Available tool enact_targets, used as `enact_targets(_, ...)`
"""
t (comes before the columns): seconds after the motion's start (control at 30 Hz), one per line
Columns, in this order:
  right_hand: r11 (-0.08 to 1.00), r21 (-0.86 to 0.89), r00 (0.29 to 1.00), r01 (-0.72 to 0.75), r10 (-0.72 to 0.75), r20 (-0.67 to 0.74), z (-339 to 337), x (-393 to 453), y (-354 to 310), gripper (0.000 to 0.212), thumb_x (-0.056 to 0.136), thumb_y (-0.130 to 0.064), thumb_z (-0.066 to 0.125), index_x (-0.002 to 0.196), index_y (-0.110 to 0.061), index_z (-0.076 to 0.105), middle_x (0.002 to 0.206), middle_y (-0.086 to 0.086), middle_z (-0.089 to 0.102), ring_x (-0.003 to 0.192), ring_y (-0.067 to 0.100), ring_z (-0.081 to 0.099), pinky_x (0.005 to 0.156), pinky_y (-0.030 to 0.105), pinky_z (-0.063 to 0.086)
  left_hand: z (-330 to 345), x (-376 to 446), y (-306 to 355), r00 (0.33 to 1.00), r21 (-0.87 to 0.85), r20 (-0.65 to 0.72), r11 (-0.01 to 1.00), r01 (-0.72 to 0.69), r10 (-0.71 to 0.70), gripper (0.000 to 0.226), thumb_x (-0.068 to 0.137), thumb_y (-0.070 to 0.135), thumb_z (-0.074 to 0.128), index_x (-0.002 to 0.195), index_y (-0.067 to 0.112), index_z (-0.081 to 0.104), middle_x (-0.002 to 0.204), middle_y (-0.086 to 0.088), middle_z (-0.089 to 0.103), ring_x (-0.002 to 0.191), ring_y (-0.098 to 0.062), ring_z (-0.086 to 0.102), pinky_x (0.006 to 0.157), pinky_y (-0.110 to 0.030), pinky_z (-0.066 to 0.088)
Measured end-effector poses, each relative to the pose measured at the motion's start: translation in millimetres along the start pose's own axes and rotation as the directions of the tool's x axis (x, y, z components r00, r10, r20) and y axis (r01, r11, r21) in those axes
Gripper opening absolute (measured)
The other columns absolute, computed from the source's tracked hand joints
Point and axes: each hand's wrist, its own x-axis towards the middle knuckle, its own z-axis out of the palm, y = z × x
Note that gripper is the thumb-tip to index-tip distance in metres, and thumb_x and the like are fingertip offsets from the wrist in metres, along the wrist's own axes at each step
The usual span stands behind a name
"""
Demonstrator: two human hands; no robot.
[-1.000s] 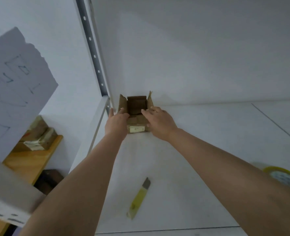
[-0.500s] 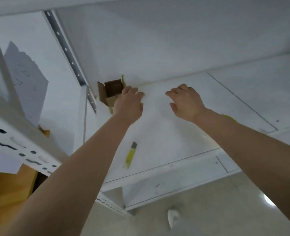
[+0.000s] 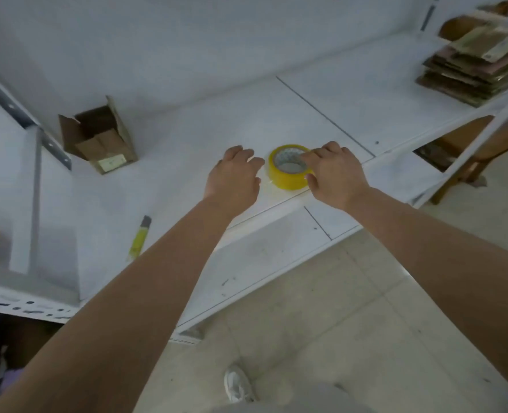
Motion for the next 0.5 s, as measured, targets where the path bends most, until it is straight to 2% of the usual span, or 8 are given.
enact_targets(0.13, 0.999, -0.004, 0.999, -0.032, 0.032, -0.011, -6.9, -44.9, 78.2, 0.041, 0.094, -0.023, 0.051, 0.134, -0.013, 0.052, 0.123, 0.008, 0.062, 0.12, 0.031, 0.046, 0.094, 0.039, 0.037, 7.6, 24.0, 81.0, 1.0, -0.03, -0.008, 0.999, -0.026, 0.026, 0.044, 0.095, 0.025, 0.053, 0.138, 0.02, 0.049, 0.146, -0.003, 0.043, 0.139, -0.024, 0.028, 0.104, -0.039, 0.039)
enact_targets(0.3, 0.99, -0.048, 0.99, -0.135, 0.133, -0.038, -26.1, -96.9, 195.1, 0.042, 0.094, -0.026, 0.053, 0.134, -0.012, 0.052, 0.123, 0.011, 0.063, 0.117, 0.033, 0.048, 0.096, 0.042, 0.041, 15.4, 71.3, 200.0, 0.989, -0.087, -0.018, 0.985, -0.149, 0.148, 0.045, 0.096, 0.025, 0.051, 0.14, 0.019, 0.047, 0.147, -0.004, 0.042, 0.138, -0.024, 0.03, 0.103, -0.04, 0.038)
enact_targets(0.5, 0.967, -0.055, 0.966, -0.25, 0.245, -0.079, -32.6, -122.1, 293.3, 0.043, 0.093, -0.029, 0.055, 0.133, -0.015, 0.052, 0.122, 0.011, 0.062, 0.117, 0.032, 0.049, 0.095, 0.044, 0.043, 19.9, 125.7, 288.5, 0.969, -0.065, -0.005, 0.967, -0.246, 0.247, 0.045, 0.098, 0.025, 0.05, 0.142, 0.02, 0.045, 0.149, -0.004, 0.04, 0.14, -0.022, 0.027, 0.104, -0.039, 0.038)
